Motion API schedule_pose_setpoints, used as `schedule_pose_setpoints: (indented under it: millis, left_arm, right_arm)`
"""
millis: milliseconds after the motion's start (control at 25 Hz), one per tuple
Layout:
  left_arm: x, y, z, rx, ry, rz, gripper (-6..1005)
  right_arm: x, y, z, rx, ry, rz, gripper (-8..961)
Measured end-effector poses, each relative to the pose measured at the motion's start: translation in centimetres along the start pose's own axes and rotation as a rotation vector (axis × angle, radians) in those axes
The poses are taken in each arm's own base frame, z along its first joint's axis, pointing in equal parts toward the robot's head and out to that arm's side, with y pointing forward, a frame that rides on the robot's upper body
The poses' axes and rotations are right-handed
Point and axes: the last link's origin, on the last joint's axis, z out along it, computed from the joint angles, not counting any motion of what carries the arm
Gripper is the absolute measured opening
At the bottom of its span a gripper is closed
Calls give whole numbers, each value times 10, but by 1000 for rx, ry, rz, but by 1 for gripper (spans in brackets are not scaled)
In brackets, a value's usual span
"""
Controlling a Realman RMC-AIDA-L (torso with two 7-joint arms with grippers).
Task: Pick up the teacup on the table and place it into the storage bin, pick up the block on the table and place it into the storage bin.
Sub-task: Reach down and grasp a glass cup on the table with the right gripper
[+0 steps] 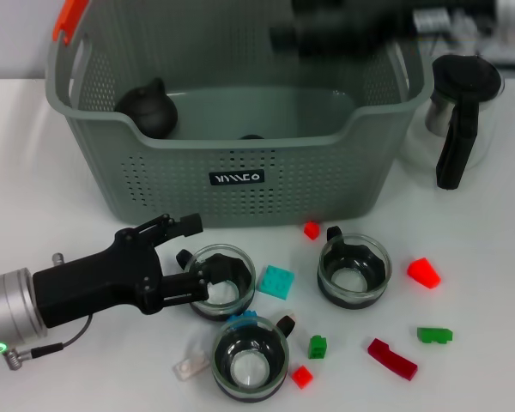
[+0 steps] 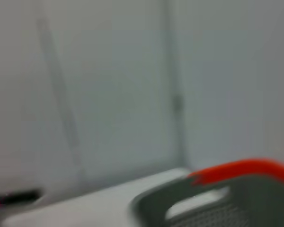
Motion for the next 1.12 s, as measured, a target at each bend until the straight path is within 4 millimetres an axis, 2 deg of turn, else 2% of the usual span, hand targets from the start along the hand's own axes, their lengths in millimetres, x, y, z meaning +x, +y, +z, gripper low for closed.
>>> schedule_pose_setpoints:
  millis: [280,440,600,720,1120]
  left_arm:
    - [0,0,-1,1,3,-1,863]
    - [-1,1,-1,5,5,-4,862]
    - [-2,0,0,9,5,-8,861]
    - [-3,0,1,17,2,-12,861]
    - [-6,-2,1,44,6,-20,859]
  right_arm:
    - [47,23,-36,-177,194,-58,658]
    - [74,34,-46,-241,338,-45,655]
    - [99,43,-41,-262,503,-22,653]
    - [109,44,-35,-249,613,-21,652]
    - [119,42,-3,-199,769,-88,648]
